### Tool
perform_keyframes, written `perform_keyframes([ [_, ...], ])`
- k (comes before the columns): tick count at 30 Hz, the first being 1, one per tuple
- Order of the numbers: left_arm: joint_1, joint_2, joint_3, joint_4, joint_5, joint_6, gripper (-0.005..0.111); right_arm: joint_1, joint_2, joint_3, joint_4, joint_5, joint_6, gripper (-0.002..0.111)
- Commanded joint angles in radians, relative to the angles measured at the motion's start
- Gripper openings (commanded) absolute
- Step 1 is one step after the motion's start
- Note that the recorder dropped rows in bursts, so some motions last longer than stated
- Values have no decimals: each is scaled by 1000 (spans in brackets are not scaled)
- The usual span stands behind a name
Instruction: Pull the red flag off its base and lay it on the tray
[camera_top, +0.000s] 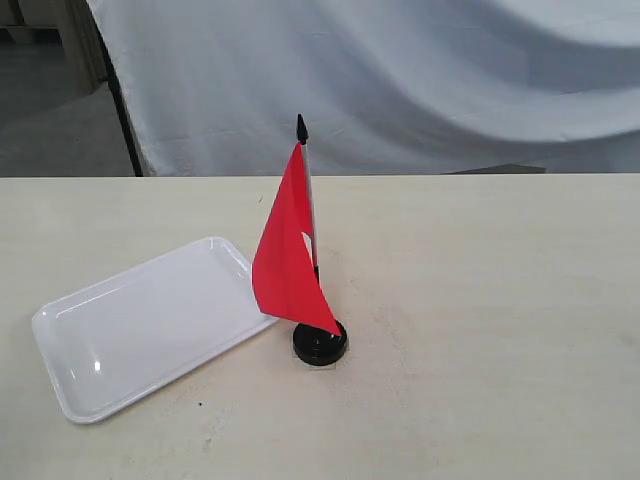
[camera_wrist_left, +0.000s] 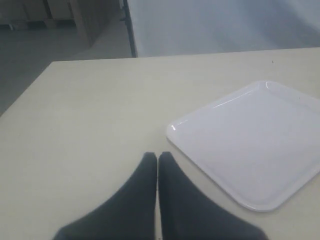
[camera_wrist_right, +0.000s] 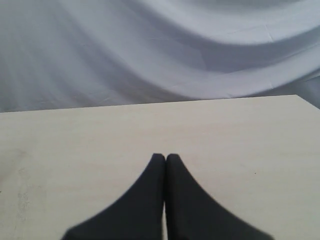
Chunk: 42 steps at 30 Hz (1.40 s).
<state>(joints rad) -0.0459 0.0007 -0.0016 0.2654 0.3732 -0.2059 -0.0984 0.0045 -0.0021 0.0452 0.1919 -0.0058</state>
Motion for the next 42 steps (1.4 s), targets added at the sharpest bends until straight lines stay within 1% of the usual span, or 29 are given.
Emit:
perform_keyframes([
  [1, 0, -1, 2, -5, 0, -2, 1, 0, -4, 2, -19, -10, -14, 0],
  [4, 0, -1, 2, -5, 0, -2, 1, 0, -4, 2, -19, -17, -14, 0],
  [6, 0, -1, 2, -5, 0, -2, 1, 0, -4, 2, -19, -110, -14, 0],
  [8, 0, -1, 2, -5, 0, -2, 1, 0, -4, 2, -19, -296, -9, 0],
  [9, 0, -1, 2, -5, 0, -2, 1, 0, -4, 2, 4, -428, 13, 0],
  [10, 0, -1, 2, -5, 0, -2, 1, 0, -4, 2, 17, -501, 29, 0],
  [11, 0, -1, 2, -5, 0, -2, 1, 0, -4, 2, 48, -664, 129, 0],
  [12, 0, -1, 2, -5, 0, -2, 1, 0, -4, 2, 48, -814, 301, 0],
  [13, 0, -1, 2, -5, 0, -2, 1, 0, -4, 2, 48, -841, 377, 0],
  [14, 0, -1, 2, -5, 0, -2, 1, 0, -4, 2, 48, -840, 519, 0],
  [15, 0, -1, 2, -5, 0, -2, 1, 0, -4, 2, 16, -788, 660, 0],
  [16, 0, -1, 2, -5, 0, -2, 1, 0, -4, 2, -38, -716, 739, 0],
  [17, 0, -1, 2, -5, 0, -2, 1, 0, -4, 2, -138, -620, 806, 0],
  [18, 0, -1, 2, -5, 0, -2, 1, 0, -4, 2, -168, -593, 822, 0],
  [21, 0, -1, 2, -5, 0, -2, 1, 0, 21, 2, -171, -698, 822, 0],
  [23, 0, -1, 2, -5, 0, -2, 1, 0, 86, 2, -171, -829, 831, 0],
  [25, 0, -1, 2, -5, 0, -2, 1, 0, 169, -26, -186, -878, 829, 0],
  [27, 0, -1, 2, -5, 0, -2, 1, 0, 344, -117, -309, -878, 827, 0],
  [28, 0, -1, 2, -5, 0, -2, 1, 0, 465, -158, -423, -925, 834, 0],
  [29, 0, -1, 2, -5, 0, -2, 1, 0, 536, -169, -478, -978, 853, 0],
  [30, 0, -1, 2, -5, 0, -2, 1, 0, 681, -171, -557, -1115, 869, -1],
  [31, 0, -1, 2, -5, 0, -2, 1, 0, 739, -171, -587, -1163, 866, -1],
  [32, 0, -1, 2, -5, 0, -2, 1, 12, 877, -171, -629, -1255, 828, -1],
  [33, 0, -1, 2, -5, 0, -2, 1, 49, 1015, -171, -637, -1323, 755, -1],
  [34, 0, -1, 2, -5, 0, -2, 1, 81, 1081, -171, -626, -1348, 704, -1],
  [35, 0, -1, 2, -5, 0, -2, 1, 152, 1194, -182, -595, -1372, 601, -1],
  [39, 0, -1, 2, -5, 0, -2, 1, 324, 1405, -254, -546, -1323, 405, -1],
  [40, 0, -1, 2, -5, 0, -2, 1, 379, 1489, -300, -539, -1310, 344, -1],
  [42, 0, -1, 2, -5, 0, -2, 1, 414, 1597, -351, -539, -1310, 335, -1],
])
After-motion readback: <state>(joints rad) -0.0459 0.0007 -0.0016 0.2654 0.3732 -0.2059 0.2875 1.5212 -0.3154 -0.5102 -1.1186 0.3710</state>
